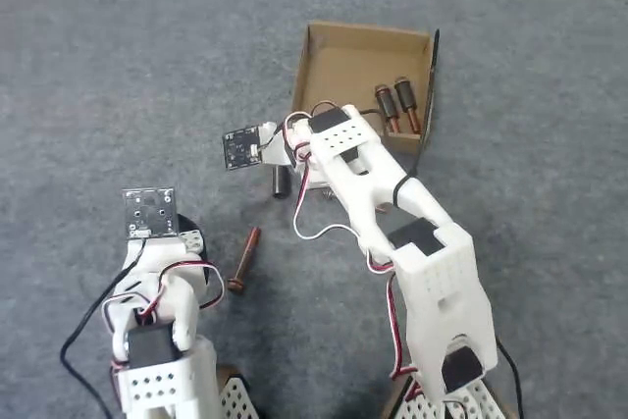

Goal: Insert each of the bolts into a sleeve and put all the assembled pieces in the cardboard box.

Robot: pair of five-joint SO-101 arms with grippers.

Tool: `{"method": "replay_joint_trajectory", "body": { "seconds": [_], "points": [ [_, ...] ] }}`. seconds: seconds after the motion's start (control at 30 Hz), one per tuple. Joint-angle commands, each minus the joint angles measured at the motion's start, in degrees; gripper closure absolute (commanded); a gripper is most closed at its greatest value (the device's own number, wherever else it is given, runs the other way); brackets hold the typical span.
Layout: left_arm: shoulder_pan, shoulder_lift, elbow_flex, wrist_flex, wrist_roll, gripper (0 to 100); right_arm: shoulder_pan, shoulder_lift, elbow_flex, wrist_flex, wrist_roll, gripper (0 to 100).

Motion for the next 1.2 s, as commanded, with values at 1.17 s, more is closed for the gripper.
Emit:
{"method": "replay_joint_trajectory", "body": {
  "seconds": [1.17],
  "points": [
    [-0.35,0.18,-0.66,-1.76,-0.53,97,14.02,-39.43,-5.45,46.20,-32.44,99.2]
  ]
}}
